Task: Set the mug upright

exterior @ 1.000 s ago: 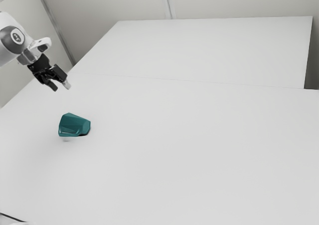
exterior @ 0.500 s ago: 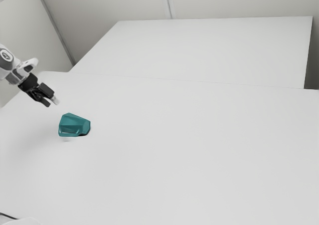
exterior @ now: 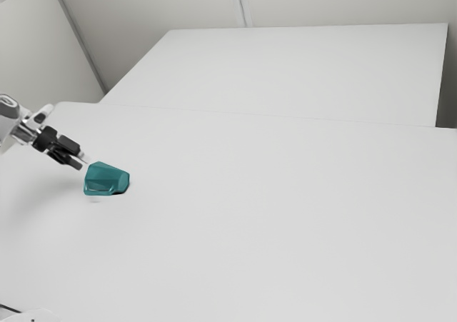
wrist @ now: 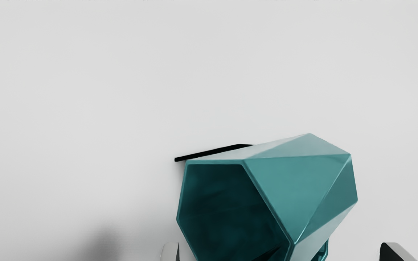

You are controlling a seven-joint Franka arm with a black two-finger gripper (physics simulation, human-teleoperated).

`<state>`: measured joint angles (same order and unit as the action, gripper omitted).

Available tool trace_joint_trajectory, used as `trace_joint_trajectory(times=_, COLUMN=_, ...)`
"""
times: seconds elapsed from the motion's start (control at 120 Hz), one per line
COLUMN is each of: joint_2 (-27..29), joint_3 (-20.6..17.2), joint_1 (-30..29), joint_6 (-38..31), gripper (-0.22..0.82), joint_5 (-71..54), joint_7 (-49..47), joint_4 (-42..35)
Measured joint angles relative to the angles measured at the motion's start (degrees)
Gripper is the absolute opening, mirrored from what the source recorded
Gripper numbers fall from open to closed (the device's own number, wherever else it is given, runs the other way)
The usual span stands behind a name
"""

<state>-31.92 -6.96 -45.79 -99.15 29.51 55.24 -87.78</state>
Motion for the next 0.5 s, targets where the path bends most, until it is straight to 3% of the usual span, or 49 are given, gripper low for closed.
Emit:
trace_joint_trajectory(times=0.325, joint_2=-0.78, joint_3=-0.73, joint_1=-0.61, joint_6=2.72, gripper=0.6, joint_5=4.36, joint_7=1.85, joint_4=-2.39)
trace_joint_trajectory(times=0.5, joint_2=-0.81, joint_3=-3.07, joint_1=-2.21, joint_6=3.35, gripper=0.6, joint_5=5.64, joint_7=2.53, joint_4=-3.7)
